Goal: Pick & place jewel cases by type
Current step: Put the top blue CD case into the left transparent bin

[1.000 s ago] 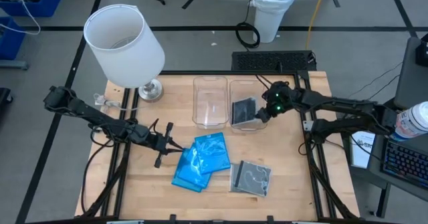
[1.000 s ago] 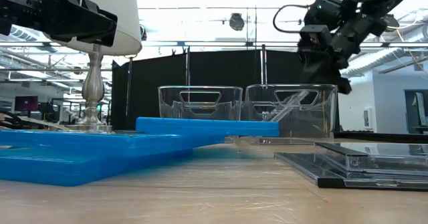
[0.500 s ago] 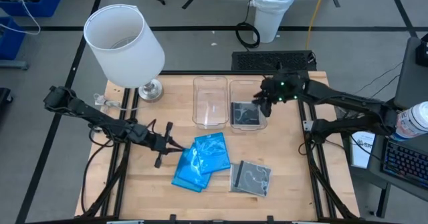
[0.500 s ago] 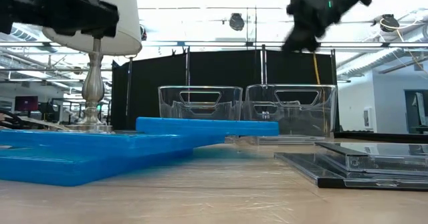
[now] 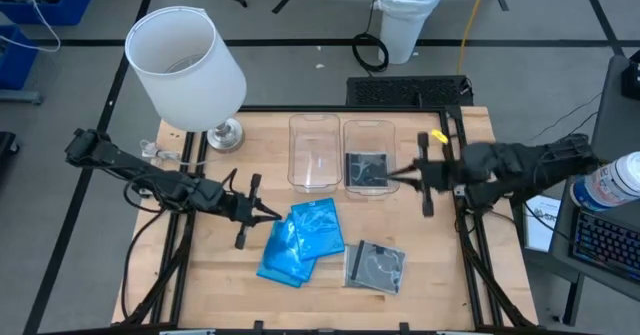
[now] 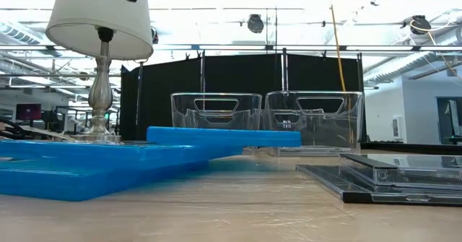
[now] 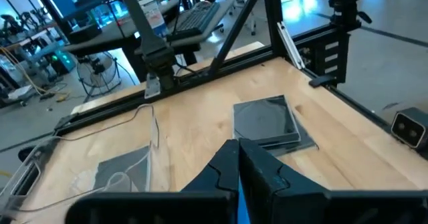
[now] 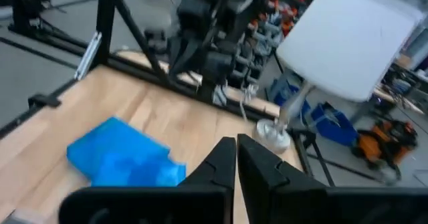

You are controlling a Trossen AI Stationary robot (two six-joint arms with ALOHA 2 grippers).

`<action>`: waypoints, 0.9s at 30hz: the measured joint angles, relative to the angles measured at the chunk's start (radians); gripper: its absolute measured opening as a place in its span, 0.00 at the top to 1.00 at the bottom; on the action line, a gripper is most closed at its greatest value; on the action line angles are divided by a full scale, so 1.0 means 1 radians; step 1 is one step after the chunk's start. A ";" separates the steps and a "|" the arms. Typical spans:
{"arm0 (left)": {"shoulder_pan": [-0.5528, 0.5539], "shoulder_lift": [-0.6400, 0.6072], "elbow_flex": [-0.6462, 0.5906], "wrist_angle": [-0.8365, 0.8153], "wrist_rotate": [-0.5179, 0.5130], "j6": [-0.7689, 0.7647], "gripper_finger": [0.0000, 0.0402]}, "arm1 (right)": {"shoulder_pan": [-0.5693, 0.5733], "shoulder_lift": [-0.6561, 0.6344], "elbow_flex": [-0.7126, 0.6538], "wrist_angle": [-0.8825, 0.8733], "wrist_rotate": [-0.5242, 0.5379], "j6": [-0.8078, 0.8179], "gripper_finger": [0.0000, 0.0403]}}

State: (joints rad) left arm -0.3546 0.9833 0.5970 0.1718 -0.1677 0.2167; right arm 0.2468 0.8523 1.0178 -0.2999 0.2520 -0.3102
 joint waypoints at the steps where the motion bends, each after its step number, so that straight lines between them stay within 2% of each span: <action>1: 0.000 0.000 0.008 -0.007 0.000 -0.008 0.96 | 0.045 -0.009 -0.028 0.001 0.053 0.014 0.99; 4: -0.007 0.000 0.017 -0.030 -0.004 -0.038 0.99 | 0.178 -0.021 -0.154 0.082 0.197 0.041 1.00; 8: -0.047 0.007 0.017 -0.061 -0.073 -0.072 0.97 | 0.333 0.005 -0.351 0.381 0.279 0.046 1.00; 12: -0.105 0.051 0.016 -0.065 -0.160 -0.099 0.99 | 0.449 0.099 -0.528 0.730 0.329 -0.036 1.00; 15: -0.141 0.114 0.016 -0.019 -0.200 -0.111 0.98 | 0.488 0.207 -0.604 0.936 0.404 -0.069 1.00; 18: -0.168 0.181 0.016 0.034 -0.232 -0.139 0.96 | 0.495 0.333 -0.608 1.000 0.456 -0.064 1.00; 22: -0.190 0.246 0.015 0.100 -0.253 -0.151 0.99 | 0.485 0.491 -0.521 1.003 0.458 -0.034 1.00; 24: -0.194 0.264 0.016 0.138 -0.253 -0.153 0.99 | 0.485 0.568 -0.451 0.957 0.457 -0.050 1.00; 27: -0.199 0.272 0.016 0.165 -0.254 -0.160 0.96 | 0.489 0.669 -0.311 0.787 0.455 -0.064 1.00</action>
State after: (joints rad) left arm -0.5533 1.2556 0.6128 0.3363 -0.4213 0.0570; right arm 0.7360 1.5213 0.7064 0.4872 0.7071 -0.3744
